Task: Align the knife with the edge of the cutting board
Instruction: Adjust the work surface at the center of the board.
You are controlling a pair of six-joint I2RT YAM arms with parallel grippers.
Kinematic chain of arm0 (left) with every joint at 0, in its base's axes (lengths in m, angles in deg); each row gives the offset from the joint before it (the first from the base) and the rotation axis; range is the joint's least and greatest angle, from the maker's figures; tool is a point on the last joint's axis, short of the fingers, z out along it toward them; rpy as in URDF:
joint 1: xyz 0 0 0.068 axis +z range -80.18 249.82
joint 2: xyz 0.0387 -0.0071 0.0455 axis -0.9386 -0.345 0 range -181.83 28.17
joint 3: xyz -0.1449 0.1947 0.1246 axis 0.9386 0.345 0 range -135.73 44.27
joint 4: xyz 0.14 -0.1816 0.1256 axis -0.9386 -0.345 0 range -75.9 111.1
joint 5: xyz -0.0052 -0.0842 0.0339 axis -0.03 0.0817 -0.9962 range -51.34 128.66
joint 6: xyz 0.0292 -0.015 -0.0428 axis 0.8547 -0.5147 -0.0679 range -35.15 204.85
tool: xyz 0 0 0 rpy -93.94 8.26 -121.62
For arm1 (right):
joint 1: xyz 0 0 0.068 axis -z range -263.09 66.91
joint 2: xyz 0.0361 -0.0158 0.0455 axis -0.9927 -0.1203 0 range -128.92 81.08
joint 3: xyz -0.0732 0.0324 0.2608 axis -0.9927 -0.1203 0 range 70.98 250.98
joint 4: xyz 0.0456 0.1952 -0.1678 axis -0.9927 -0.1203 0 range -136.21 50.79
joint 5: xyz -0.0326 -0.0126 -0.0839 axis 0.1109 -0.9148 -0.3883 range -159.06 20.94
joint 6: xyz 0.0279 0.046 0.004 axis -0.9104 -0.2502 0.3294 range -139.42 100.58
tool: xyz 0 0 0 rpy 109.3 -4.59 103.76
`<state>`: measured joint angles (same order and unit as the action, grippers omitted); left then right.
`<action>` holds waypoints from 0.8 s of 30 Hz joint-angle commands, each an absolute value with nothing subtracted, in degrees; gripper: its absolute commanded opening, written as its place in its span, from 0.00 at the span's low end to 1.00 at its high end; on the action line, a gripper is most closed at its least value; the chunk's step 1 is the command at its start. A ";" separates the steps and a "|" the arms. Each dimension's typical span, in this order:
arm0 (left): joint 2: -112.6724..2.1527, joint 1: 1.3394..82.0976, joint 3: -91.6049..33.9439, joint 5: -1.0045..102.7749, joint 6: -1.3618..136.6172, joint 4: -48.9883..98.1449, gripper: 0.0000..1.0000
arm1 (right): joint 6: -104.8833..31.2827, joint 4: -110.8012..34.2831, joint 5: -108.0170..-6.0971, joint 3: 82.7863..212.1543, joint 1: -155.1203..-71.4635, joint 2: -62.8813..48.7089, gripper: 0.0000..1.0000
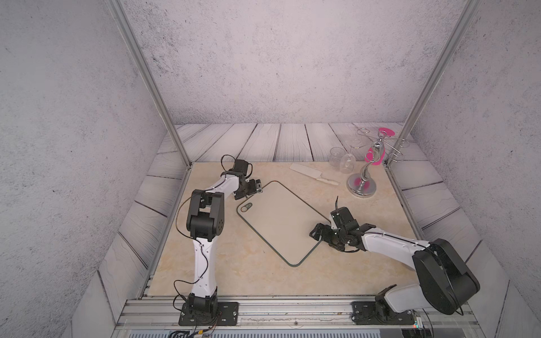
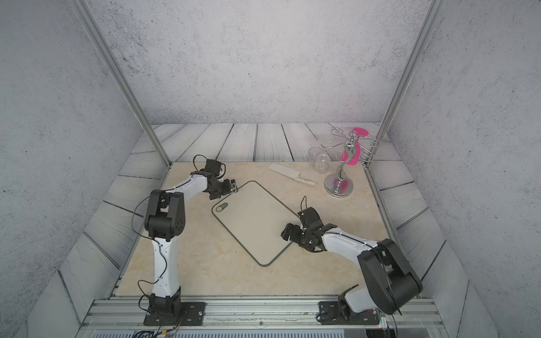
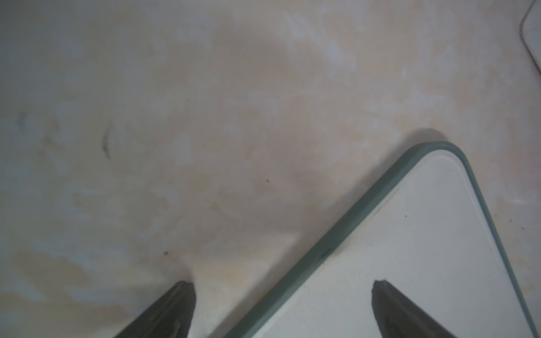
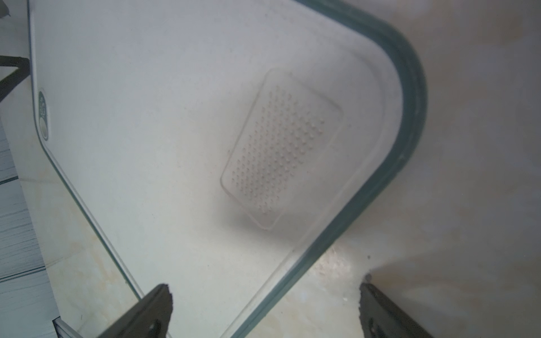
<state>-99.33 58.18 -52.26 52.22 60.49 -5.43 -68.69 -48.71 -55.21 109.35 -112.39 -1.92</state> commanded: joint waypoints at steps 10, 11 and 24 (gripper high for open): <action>-84.58 57.90 -29.64 56.15 52.28 -1.63 1.00 | -60.01 -54.39 -55.15 118.90 -111.57 -9.64 0.99; -82.87 57.83 -27.71 56.01 51.74 -1.57 1.00 | -59.46 -54.46 -54.99 119.29 -111.38 -10.24 0.99; -63.62 56.90 -6.44 51.13 45.08 -0.14 1.00 | -54.77 -55.47 -49.98 130.44 -110.96 -20.51 0.99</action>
